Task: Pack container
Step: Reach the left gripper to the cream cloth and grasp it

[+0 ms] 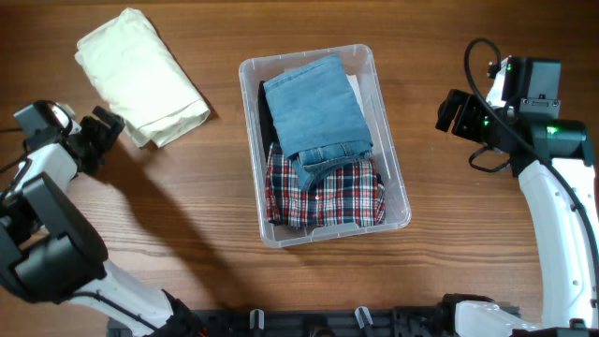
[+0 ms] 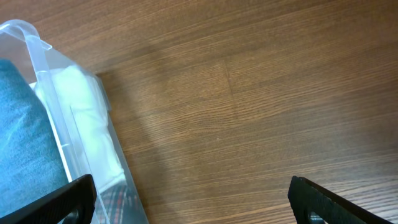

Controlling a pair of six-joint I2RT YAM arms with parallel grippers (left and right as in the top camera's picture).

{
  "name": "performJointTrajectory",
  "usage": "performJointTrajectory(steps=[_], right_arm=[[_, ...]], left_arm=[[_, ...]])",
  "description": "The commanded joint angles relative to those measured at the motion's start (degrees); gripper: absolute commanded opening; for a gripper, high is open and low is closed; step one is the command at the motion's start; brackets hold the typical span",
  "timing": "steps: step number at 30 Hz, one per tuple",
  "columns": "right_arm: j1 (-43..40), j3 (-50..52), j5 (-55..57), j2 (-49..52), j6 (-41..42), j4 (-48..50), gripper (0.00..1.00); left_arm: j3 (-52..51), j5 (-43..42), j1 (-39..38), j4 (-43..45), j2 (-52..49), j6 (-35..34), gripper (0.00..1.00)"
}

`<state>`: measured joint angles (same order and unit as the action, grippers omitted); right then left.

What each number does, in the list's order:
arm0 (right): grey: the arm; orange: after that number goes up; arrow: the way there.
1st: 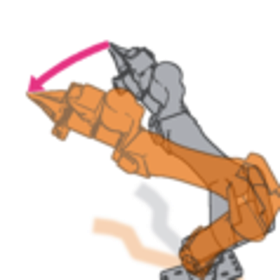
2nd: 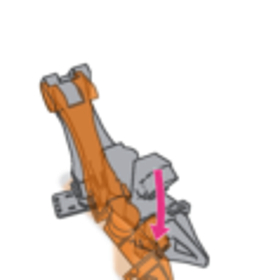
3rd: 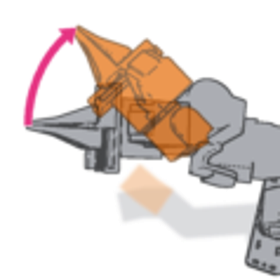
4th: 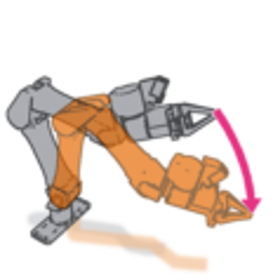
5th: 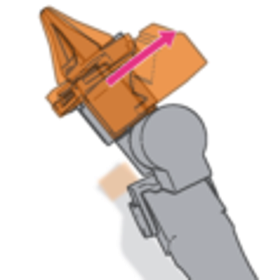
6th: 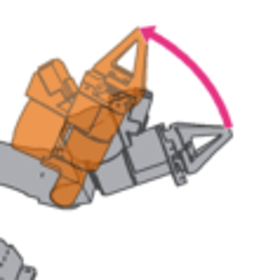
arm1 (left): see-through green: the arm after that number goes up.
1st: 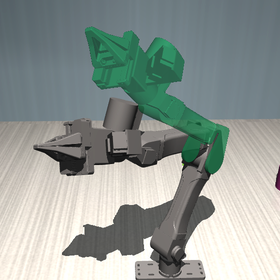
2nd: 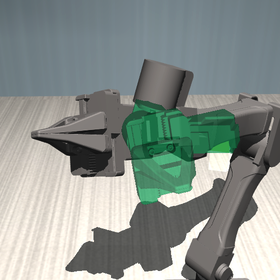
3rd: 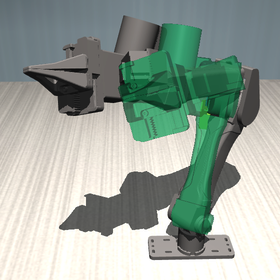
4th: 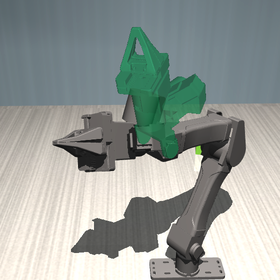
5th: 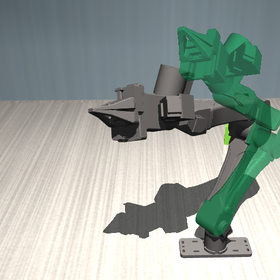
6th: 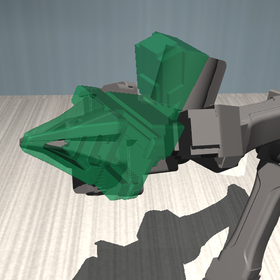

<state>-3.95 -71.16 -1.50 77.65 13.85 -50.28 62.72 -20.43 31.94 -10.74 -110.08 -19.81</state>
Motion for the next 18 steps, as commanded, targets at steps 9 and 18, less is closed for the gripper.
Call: performJointTrajectory(steps=[9,18], right_arm=[[-0.2,0.3,-0.8,0.2,-0.3,0.1,1.00],[-0.2,0.3,-0.8,0.2,-1.0,0.0,1.00]], left_arm=[[-0.1,-8.4,-5.0,23.1,-14.8,-4.1,1.00],[-0.1,-16.1,-9.0,28.6,-16.7,-8.2,0.17]])
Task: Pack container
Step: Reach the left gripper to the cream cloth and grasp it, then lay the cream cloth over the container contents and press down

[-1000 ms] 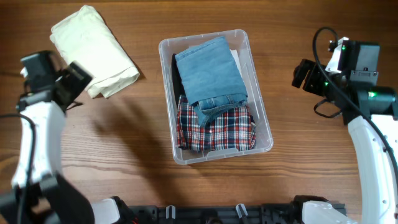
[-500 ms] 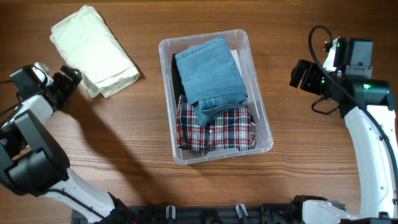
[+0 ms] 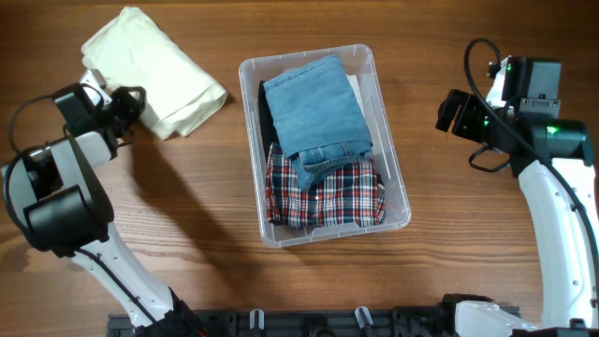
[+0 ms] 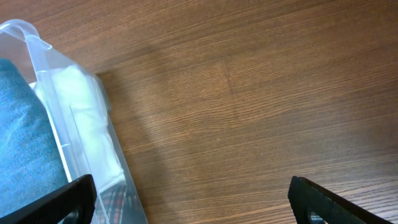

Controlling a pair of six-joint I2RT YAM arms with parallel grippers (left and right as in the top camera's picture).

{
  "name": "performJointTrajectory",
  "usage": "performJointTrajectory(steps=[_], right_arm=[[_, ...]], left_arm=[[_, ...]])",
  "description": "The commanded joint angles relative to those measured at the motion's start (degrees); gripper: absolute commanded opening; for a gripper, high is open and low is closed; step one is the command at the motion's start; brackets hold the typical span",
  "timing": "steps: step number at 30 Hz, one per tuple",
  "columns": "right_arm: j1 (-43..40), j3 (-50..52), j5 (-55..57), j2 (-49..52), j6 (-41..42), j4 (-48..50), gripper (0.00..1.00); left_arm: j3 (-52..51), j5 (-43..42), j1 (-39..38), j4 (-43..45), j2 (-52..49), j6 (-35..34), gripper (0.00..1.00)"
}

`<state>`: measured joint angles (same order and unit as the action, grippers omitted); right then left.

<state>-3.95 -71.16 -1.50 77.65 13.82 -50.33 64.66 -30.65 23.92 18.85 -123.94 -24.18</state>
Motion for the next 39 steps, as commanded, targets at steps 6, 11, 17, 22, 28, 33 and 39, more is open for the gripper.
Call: performJointTrajectory(steps=[6,11,17,22,28,33,39], right_arm=[[-0.2,0.3,-0.7,0.2,-3.4,-0.1,1.00],[-0.2,0.3,-0.7,0.2,-3.3,-0.1,1.00],[-0.2,0.3,-0.8,0.2,-3.1,-0.1,1.00],[-0.2,0.3,-2.5,0.2,-3.1,-0.1,1.00],[-0.2,0.3,-3.8,0.2,-3.1,-0.1,1.00],[-0.2,0.3,-3.8,0.2,-3.1,-0.5,1.00],[-0.2,0.3,-3.8,0.2,-3.1,-0.5,1.00]], left_arm=[[-2.0,-13.1,0.6,-9.7,7.0,-4.6,0.04],[-2.0,-13.5,-1.4,-19.3,26.3,-4.5,0.04],[-2.0,-13.1,-8.6,-30.1,49.1,-3.0,0.04],[-2.0,-4.2,-23.1,-42.6,61.7,-2.9,0.04],[-2.0,8.7,-45.1,-43.2,59.6,0.2,0.04],[-2.0,14.8,-58.9,-34.6,51.4,1.7,0.04],[-2.0,15.3,-61.6,-36.6,43.5,1.4,0.07]])
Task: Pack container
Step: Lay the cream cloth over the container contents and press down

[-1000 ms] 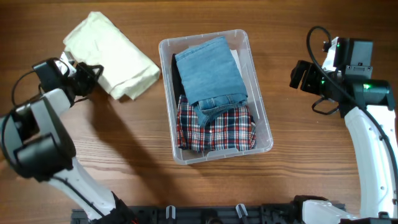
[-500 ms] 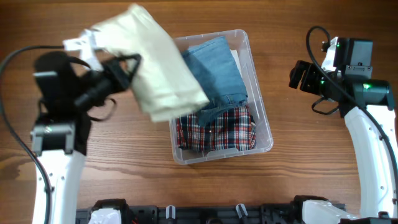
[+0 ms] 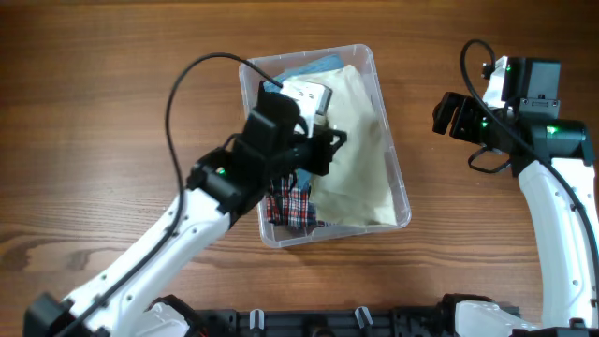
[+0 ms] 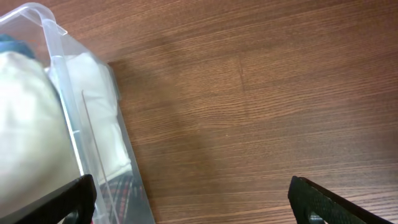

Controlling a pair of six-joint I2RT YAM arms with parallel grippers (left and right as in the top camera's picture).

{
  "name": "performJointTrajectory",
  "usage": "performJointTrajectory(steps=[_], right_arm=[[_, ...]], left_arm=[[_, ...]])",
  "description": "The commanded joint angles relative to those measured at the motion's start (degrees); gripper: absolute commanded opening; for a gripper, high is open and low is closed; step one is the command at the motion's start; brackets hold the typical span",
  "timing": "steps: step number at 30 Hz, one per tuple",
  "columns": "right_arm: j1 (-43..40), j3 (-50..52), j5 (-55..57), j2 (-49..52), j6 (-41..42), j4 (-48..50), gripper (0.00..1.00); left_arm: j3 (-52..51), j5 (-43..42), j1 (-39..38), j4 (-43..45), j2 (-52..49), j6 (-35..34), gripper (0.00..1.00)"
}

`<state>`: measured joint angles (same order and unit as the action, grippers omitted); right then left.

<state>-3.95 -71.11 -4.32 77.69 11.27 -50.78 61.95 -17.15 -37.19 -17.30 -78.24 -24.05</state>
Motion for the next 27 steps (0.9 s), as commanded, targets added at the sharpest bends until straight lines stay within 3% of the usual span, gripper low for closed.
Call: performJointTrajectory(steps=[1,3,4,5,9,12,18,19,20,22,23,24,27], right_arm=[[-0.2,0.3,-0.9,0.2,-0.6,-0.1,1.00],[-0.2,0.3,-0.9,0.2,-0.6,-0.1,1.00],[-0.2,0.3,-0.9,0.2,-0.6,-0.1,1.00],[-0.2,0.3,-0.9,0.2,-0.6,-0.1,1.00],[-0.2,0.3,-0.9,0.2,-0.6,-0.1,1.00],[-0.2,0.3,-0.9,0.2,-0.6,-0.1,1.00],[-0.2,0.3,-0.9,0.2,-0.6,-0.1,1.00],[-0.2,0.3,-0.9,0.2,-0.6,-0.1,1.00],[-0.2,0.3,-0.9,0.2,-0.6,-0.1,1.00],[-0.2,0.3,-0.9,0.2,-0.6,-0.1,1.00],[-0.2,0.3,-0.9,0.2,-0.6,-0.2,1.00],[-0.2,0.3,-0.9,0.2,-0.6,-0.3,1.00],[-0.2,0.3,-0.9,0.2,-0.6,-0.4,1.00]], left_arm=[[0.7,1.8,-0.5,-3.1,-3.9,1.3,0.15],[0.7,1.8,-0.5,-7.0,-5.3,1.3,0.47],[0.7,1.8,-0.5,-8.8,-5.6,1.3,0.84],[0.7,1.8,-0.5,-10.2,-5.6,1.4,1.00],[0.8,2.0,0.2,-13.1,-3.2,1.3,1.00],[2.9,7.4,0.2,-10.9,1.9,1.8,1.00],[8.6,11.9,0.2,-1.6,6.8,11.5,0.99],[8.6,11.9,0.2,-0.5,6.1,12.8,0.96],[8.6,12.0,0.2,-0.1,4.8,13.4,0.85],[8.6,12.3,0.3,-0.5,0.3,13.4,0.28],[8.5,12.3,0.3,-1.4,-2.5,13.1,0.12],[8.5,12.1,0.3,-4.1,-8.4,10.6,0.04],[8.5,4.5,0.2,-13.1,-22.6,0.7,0.04]])
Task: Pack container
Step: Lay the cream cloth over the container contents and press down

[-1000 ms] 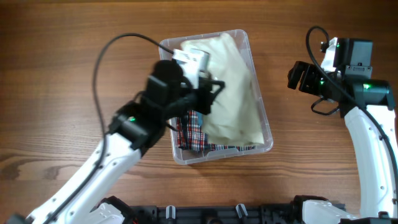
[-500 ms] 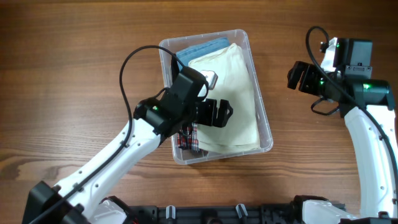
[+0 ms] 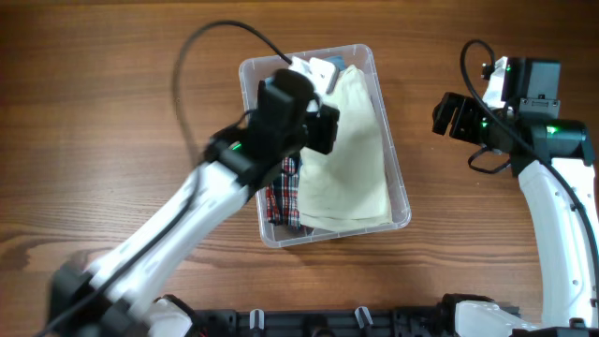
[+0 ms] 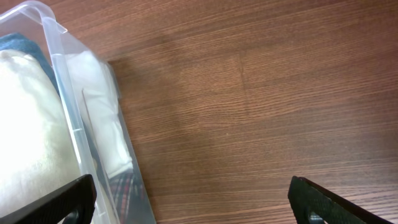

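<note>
A clear plastic container (image 3: 245,70) stands mid-table. A cream folded cloth (image 3: 354,159) lies in its right half, covering most of the jeans; a blue strip (image 3: 350,65) shows at the far end. A plaid garment (image 3: 284,195) shows at the near left. My left gripper (image 3: 316,120) is over the container's far left, against the cream cloth, with its fingers hidden by the wrist. My right gripper (image 4: 189,208) hangs open over bare wood to the right of the container, holding nothing. In the right wrist view the container wall (image 4: 68,118) and the cream cloth (image 4: 25,124) appear at the left.
Wooden table (image 3: 112,140) all round the container. The left arm (image 3: 178,234) crosses from the near left edge up to the container. The right arm (image 3: 552,206) stands along the right side. A black cable (image 3: 201,42) loops over the far left of the container.
My left gripper has shifted toward the container's far end. The cream cloth lies flatter and further down the right half, hiding more of the jeans. The right arm has not moved.
The cream cloth first lay on the table at the far left, with my left gripper beside it and jeans on plaid in the container. Then the gripper was at the cloth's edge. Later the cloth was in the container over the jeans, where it lies now.
</note>
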Controlling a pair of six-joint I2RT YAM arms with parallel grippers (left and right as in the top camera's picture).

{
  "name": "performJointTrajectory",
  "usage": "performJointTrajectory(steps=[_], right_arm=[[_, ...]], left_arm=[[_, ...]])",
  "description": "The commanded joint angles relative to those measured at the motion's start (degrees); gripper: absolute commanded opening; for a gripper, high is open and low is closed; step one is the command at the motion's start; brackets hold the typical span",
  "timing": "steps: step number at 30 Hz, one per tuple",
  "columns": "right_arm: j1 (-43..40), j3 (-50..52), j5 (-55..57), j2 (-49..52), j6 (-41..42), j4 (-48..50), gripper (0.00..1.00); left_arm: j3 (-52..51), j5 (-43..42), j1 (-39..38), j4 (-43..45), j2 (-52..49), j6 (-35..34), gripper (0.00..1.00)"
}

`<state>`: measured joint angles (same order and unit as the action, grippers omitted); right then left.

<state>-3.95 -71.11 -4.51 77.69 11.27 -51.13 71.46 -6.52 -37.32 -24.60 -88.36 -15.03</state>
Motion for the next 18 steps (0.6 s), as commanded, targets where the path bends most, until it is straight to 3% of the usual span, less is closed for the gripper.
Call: performJointTrajectory(steps=[1,4,6,10,13,15,17,18], right_arm=[[-0.2,0.3,-0.7,0.2,-0.6,0.0,1.00],[-0.2,0.3,-0.8,0.2,-0.6,0.0,1.00],[-0.2,0.3,-0.7,0.2,-0.6,-0.2,1.00],[-0.2,0.3,-0.7,0.2,-0.6,-0.4,1.00],[-0.2,0.3,-0.8,0.2,-0.6,-0.3,1.00],[-0.2,0.3,-1.3,0.2,-0.8,0.1,1.00],[-0.1,0.3,-3.4,0.2,-2.6,1.6,1.00],[0.0,0.2,-4.4,0.2,-4.0,2.5,1.00]], left_arm=[[-1.0,-8.3,0.2,-8.0,-16.6,-10.3,0.04],[-1.0,-13.2,0.0,-12.9,-32.3,-13.4,0.04],[-0.9,-13.4,0.6,-13.4,-36.7,-13.3,0.04],[0.1,-11.8,3.0,-14.2,-34.1,-10.7,0.06],[1.6,-5.2,5.0,-17.4,-26.4,-8.2,0.18],[1.9,-1.1,5.7,-18.6,-20.7,-7.6,0.32],[1.9,3.7,6.8,-19.2,-13.2,-7.7,0.68],[1.9,5.4,7.5,-19.2,-10.3,-7.7,0.93]])
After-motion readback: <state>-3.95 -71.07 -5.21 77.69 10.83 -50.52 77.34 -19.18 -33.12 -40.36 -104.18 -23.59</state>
